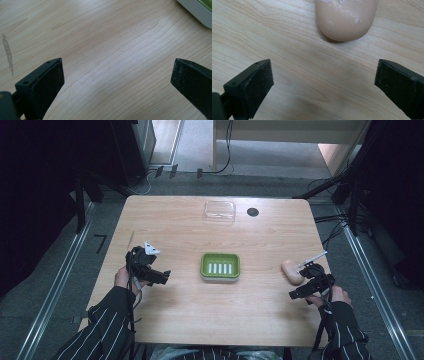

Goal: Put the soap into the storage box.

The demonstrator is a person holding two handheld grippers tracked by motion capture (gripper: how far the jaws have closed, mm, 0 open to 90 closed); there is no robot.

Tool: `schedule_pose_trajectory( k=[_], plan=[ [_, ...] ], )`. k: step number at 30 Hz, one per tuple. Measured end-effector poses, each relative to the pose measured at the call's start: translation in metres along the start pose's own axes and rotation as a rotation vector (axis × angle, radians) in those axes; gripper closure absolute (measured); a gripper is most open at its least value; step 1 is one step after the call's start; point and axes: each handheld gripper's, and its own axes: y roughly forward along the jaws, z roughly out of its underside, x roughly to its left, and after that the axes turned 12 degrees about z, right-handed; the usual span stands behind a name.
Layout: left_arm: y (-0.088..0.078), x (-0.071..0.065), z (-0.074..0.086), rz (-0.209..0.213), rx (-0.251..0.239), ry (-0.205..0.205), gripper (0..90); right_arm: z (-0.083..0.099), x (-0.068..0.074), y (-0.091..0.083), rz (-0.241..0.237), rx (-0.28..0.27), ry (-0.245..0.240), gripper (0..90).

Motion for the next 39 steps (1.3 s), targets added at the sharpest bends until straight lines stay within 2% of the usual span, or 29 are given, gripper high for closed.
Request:
schedule_pose_trajectory(
  k=[8,11,13,15,16,19,20,23,32,35,39],
  plan=[
    [-0.001,-0.001,0.000,-0.003,-0.001,-0.003,0.0,0.001,0.001,-0.001,-0.007,-0.004,-0.008,2.5],
    [-0.001,0.001,0.003,-0.001,0.007,-0.017,0.0,0.000,0.001,-0.001,-0.013,-0.003,0.003,2.5],
    [-0.002,0.003,0.001,-0.008,-0.010,-0.026,0.0,-0.002,0.003,0.000,-0.014,-0.003,-0.009,2.5],
    [-0.002,0.002,0.000,-0.009,-0.017,-0.023,0.0,-0.003,0.004,0.000,-0.013,0.002,-0.008,2.5],
    [-0.002,0.001,-0.001,-0.009,-0.010,-0.014,0.0,-0.003,0.004,0.001,-0.008,-0.004,-0.023,2.5],
    [0.001,-0.002,0.001,0.002,-0.001,-0.009,0.0,-0.005,0.004,-0.001,-0.006,-0.006,-0.023,2.5],
    [0.002,0.000,0.003,0.008,0.014,-0.009,0.0,-0.006,0.003,-0.003,-0.004,-0.014,-0.016,2.5],
    [0.000,0.003,0.002,0.004,-0.011,-0.021,0.0,-0.008,0.004,-0.002,0.003,-0.010,-0.019,2.5],
    [0.006,0.002,-0.005,0.025,-0.008,-0.003,0.0,-0.012,-0.004,0.001,0.025,-0.010,-0.025,2.1],
    [0.007,0.002,-0.005,0.026,-0.003,-0.001,0.0,-0.016,-0.005,0.002,0.020,-0.013,-0.038,2.1],
    [0.006,0.001,-0.004,0.025,-0.006,-0.002,0.0,-0.018,-0.005,0.001,0.021,-0.014,-0.030,2.0]
  ],
)
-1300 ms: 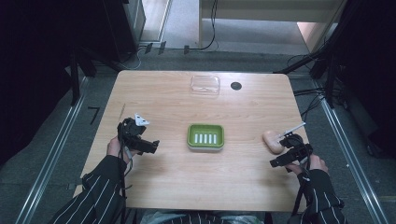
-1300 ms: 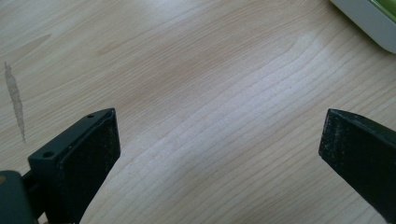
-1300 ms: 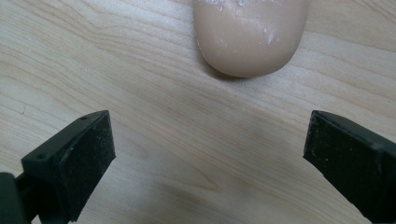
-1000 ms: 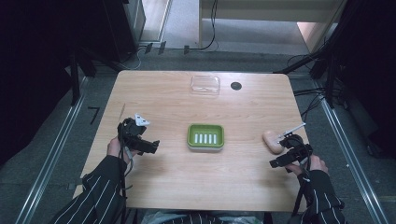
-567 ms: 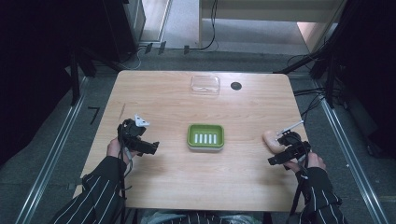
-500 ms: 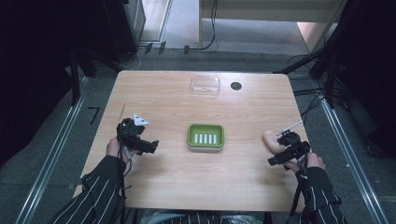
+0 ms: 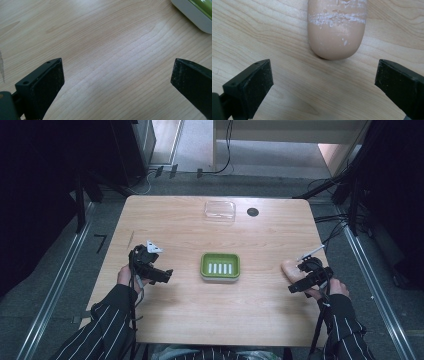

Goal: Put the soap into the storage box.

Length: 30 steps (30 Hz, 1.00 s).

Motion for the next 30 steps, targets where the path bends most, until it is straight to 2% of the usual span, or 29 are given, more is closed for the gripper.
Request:
schedule_pose_trajectory(
  k=[8,17,30],
  plan=[
    [-0.001,-0.001,0.000,-0.006,0.003,-0.002,0.0,-0.006,0.000,0.000,-0.001,-0.024,-0.011,2.0],
    [0.004,0.000,-0.001,0.004,0.015,0.006,0.0,-0.014,0.003,0.002,0.000,-0.012,-0.032,1.5],
    [0.000,-0.001,0.000,-0.010,0.007,-0.001,0.0,-0.035,-0.005,0.003,-0.020,-0.029,-0.035,1.3]
  ],
)
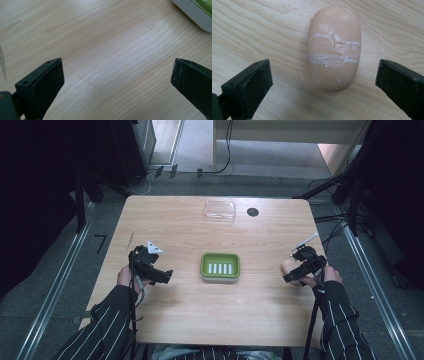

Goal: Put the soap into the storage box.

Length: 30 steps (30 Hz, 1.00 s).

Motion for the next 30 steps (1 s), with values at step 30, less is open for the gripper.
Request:
schedule_pose_trajectory(
  k=[30],
  plan=[
    [-0.001,0.001,0.001,0.001,0.001,0.002,0.0,-0.021,-0.008,0.012,-0.019,0.002,-0.011,3.2]
  ],
)
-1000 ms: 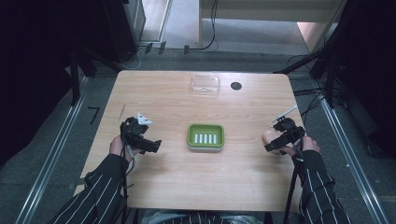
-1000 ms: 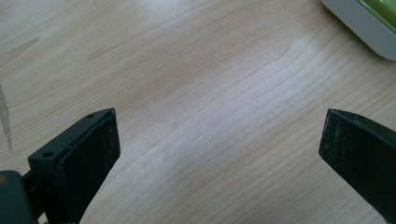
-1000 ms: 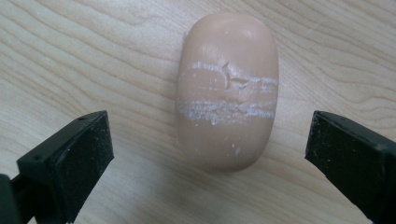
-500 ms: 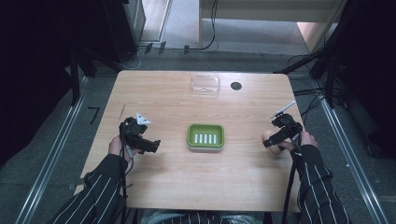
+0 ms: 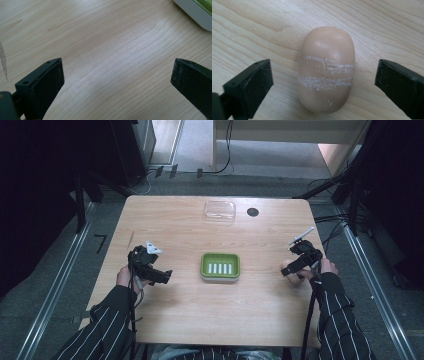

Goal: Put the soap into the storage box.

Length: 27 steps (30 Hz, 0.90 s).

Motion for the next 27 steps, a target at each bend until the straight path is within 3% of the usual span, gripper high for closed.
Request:
schedule_pose_trajectory(
  k=[6,10,12,19,27],
  plan=[
    [0.000,0.000,0.000,0.000,0.001,-0.002,0.0,0.000,0.002,0.010,-0.007,0.017,-0.005,6.5],
    [0.000,0.000,0.000,-0.002,0.001,-0.001,0.0,-0.002,0.001,0.017,0.007,0.022,0.018,15.4],
    [0.000,0.000,0.000,-0.003,0.001,-0.003,0.0,-0.002,0.000,0.017,-0.013,0.021,0.027,15.8],
    [-0.001,0.001,0.001,-0.001,0.000,-0.001,0.0,-0.001,0.001,0.020,-0.008,0.034,0.023,24.0],
    [0.000,0.000,0.000,-0.002,0.001,-0.001,0.0,0.001,-0.001,0.022,-0.009,0.052,0.029,27.0]
  ],
)
